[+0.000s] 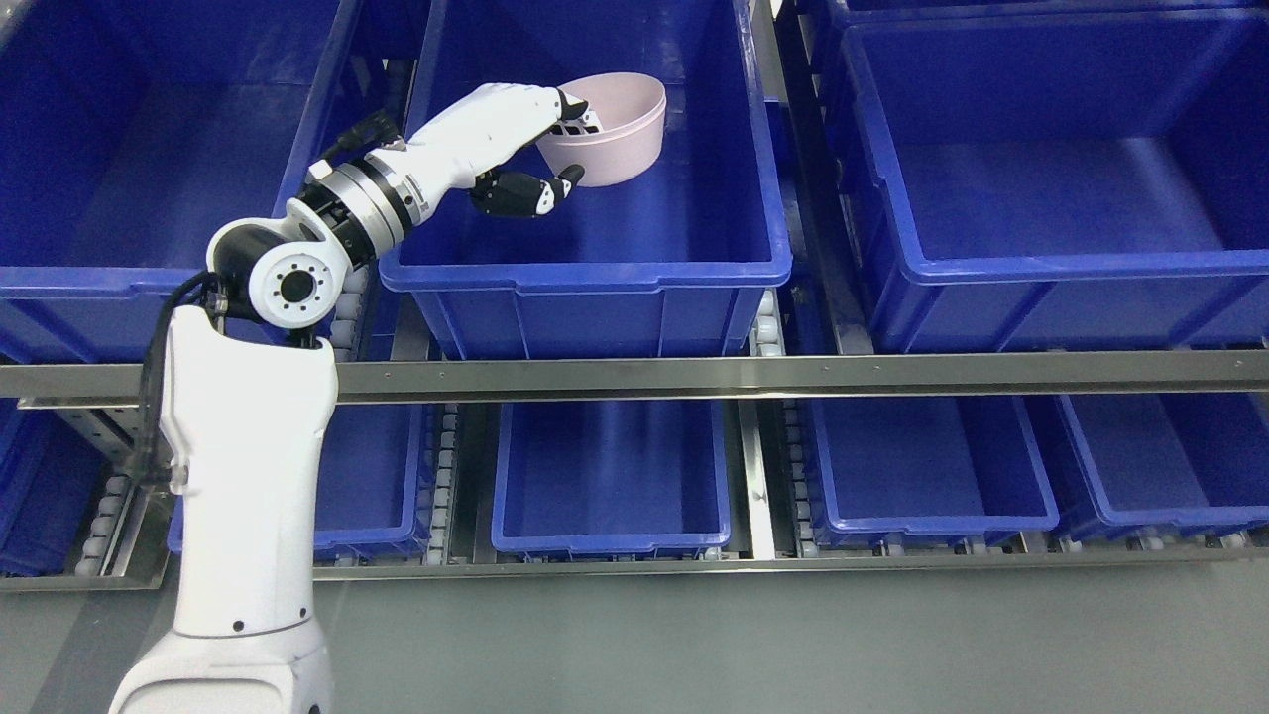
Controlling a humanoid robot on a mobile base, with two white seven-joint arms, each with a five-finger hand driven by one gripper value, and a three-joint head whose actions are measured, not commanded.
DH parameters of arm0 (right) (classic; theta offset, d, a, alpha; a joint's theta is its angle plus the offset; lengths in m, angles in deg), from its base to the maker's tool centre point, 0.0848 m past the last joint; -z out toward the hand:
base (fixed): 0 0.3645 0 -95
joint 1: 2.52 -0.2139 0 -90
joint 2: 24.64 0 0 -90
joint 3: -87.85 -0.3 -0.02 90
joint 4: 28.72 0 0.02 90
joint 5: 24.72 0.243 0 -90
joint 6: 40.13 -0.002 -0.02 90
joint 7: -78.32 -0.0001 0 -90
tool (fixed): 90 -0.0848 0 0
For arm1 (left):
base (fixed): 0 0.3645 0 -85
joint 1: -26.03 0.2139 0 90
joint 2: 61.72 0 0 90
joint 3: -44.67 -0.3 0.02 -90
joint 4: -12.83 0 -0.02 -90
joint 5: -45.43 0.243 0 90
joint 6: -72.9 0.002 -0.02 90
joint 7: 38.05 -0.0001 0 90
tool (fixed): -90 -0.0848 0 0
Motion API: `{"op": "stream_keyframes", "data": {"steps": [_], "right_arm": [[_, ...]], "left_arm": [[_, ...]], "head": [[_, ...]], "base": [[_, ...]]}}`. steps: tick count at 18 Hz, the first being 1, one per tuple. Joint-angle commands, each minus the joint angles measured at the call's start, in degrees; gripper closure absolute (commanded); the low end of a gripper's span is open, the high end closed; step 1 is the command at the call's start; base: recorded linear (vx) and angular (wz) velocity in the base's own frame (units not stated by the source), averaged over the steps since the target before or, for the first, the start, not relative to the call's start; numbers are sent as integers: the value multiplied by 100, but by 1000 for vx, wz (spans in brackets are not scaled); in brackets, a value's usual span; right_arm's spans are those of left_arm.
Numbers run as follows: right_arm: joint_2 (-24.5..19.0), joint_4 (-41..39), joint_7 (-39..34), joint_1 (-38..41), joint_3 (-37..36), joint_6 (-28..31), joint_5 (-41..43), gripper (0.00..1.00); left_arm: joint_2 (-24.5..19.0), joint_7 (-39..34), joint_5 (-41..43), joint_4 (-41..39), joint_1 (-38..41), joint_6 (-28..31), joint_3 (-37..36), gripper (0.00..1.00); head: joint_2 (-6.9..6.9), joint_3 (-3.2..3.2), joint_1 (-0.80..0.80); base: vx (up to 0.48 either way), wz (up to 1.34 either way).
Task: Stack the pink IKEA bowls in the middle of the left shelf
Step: 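Lower the bowls into the middle blue bin and open the left hand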
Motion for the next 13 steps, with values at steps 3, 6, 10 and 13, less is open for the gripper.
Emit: {"op": "stream_keyframes", "data": {"steps": [3,6,10,13], "right_arm": [[100,0,2,-9,-53,-3,-44,0],[100,0,2,0,-53,-3,-44,0],[100,0,2,0,-53,-3,-44,0],[100,0,2,0,-53,-3,-44,0]], "left_arm": [[-100,-713,23,833,-137,263,6,67],[-100,-1065,23,833,-173,352,-3,45],[-100,-1618,-74,850,-164,378,6,24],[-100,-3431,-2118,921,-85,1119,-73,17]], "head": [[0,0,0],[0,0,0],[-1,0,0],[-1,0,0]], "base": [[0,0],[0,0],[0,0],[0,0]]}}
